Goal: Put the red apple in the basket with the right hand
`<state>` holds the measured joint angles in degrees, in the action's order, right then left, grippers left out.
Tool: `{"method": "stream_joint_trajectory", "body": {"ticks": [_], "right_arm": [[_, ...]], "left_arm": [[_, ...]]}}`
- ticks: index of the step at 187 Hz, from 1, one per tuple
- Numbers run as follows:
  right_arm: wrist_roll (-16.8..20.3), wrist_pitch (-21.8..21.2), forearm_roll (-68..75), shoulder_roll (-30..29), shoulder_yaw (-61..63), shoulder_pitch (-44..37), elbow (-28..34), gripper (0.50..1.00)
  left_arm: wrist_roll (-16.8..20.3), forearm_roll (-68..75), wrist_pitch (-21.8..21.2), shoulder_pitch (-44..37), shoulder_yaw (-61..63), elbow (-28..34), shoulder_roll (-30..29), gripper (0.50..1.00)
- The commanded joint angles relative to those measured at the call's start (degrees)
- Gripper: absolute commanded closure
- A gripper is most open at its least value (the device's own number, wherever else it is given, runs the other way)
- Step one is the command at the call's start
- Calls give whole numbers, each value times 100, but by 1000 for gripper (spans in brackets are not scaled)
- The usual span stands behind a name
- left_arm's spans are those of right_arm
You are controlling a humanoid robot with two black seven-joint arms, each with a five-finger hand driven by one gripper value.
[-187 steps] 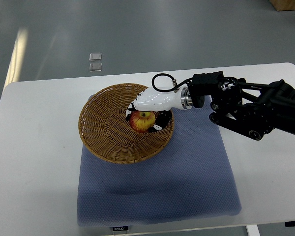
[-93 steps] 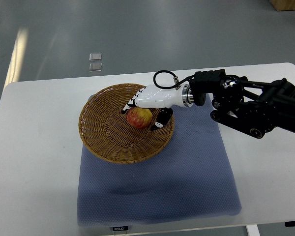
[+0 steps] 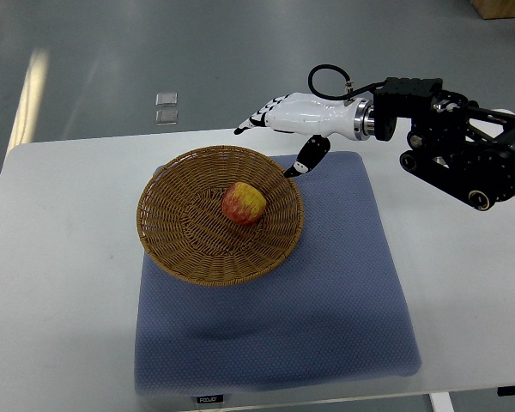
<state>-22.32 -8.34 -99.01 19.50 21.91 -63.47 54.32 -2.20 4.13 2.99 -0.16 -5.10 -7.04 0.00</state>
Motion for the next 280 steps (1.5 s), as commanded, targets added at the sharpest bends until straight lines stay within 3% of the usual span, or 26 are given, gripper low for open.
{"method": "stream_joint_trajectory", "body": {"ticks": [1, 19, 57, 119, 150, 247, 280], "right_arm": [[0, -1, 514, 115, 252, 142, -212, 587], [9, 35, 1270, 124, 402, 222, -484, 587], [18, 737, 2436, 19, 542, 783, -1081, 587], [26, 738, 5760, 80, 542, 1390, -1134, 587], [9, 720, 6543, 18, 551, 1654, -1134, 587], [-35, -387, 9997, -192, 665, 1935, -1134, 587], [-35, -414, 10138, -333, 1333, 2146, -1143, 587]], "left_arm": [[0, 0, 0, -1, 0, 1, 0, 500], [0, 0, 0, -1, 0, 1, 0, 500], [0, 0, 0, -1, 0, 1, 0, 500], [0, 0, 0, -1, 0, 1, 0, 500], [0, 0, 0, -1, 0, -8, 0, 500], [0, 0, 0, -1, 0, 1, 0, 500], [0, 0, 0, -1, 0, 1, 0, 500]]}}
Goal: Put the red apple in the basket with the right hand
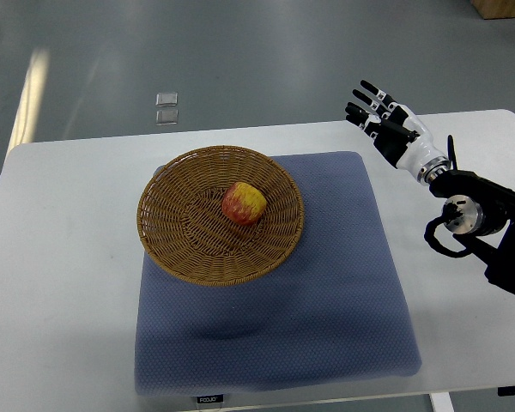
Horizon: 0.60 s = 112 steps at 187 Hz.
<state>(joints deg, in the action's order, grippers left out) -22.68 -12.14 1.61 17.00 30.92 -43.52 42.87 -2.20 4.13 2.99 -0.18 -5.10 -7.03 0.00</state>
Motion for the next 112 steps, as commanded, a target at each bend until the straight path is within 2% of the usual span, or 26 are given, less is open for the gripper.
{"method": "stream_joint_trajectory", "body": {"ticks": [1, 83, 90, 112], "right_arm": [[0, -34, 77, -83, 433, 151, 2, 587], [-79, 151, -11, -329, 775, 318, -6, 583], [-237, 168, -11, -321, 775, 361, 2, 581], [-369, 160, -20, -312, 767, 379, -6, 579]], "left_arm": [[0, 0, 0, 0, 0, 0, 0, 500], [0, 0, 0, 0, 0, 0, 0, 500], [0, 0, 0, 0, 0, 0, 0, 500], [0, 0, 0, 0, 0, 0, 0, 500]]}}
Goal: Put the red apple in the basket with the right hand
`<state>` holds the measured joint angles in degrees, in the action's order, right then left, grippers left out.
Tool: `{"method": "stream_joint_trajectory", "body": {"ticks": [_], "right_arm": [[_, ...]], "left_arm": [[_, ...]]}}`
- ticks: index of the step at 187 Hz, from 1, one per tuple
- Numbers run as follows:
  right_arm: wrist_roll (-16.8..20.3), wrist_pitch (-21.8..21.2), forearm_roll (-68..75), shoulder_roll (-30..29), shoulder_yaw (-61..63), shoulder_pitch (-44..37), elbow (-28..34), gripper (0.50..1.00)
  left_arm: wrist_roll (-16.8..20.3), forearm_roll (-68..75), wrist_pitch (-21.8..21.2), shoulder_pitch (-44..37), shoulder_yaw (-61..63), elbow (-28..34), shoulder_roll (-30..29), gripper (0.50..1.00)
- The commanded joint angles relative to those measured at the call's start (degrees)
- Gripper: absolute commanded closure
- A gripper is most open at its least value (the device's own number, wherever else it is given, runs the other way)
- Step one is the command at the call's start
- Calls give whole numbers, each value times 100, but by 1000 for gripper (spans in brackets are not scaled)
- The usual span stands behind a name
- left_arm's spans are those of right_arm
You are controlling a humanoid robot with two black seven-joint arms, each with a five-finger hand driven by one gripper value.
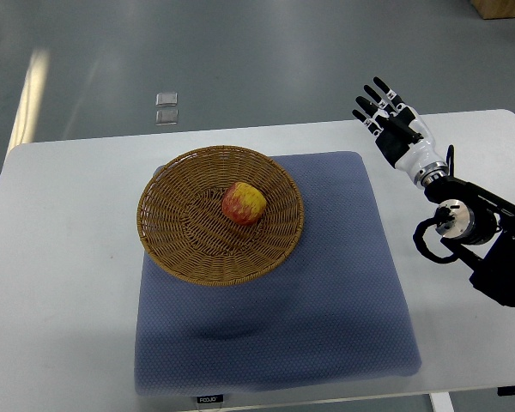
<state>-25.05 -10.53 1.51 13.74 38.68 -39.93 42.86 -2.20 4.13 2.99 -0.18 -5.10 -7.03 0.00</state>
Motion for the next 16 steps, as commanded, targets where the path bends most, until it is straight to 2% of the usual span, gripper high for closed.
{"method": "stream_joint_trajectory", "body": {"ticks": [1, 16], "right_arm": [[-132, -1, -10, 15, -9, 21, -5, 579], [-167, 16, -19, 24, -1, 29, 3, 579]], "left_arm": [[0, 0, 0, 0, 0, 0, 0, 500], [0, 0, 0, 0, 0, 0, 0, 500]]}}
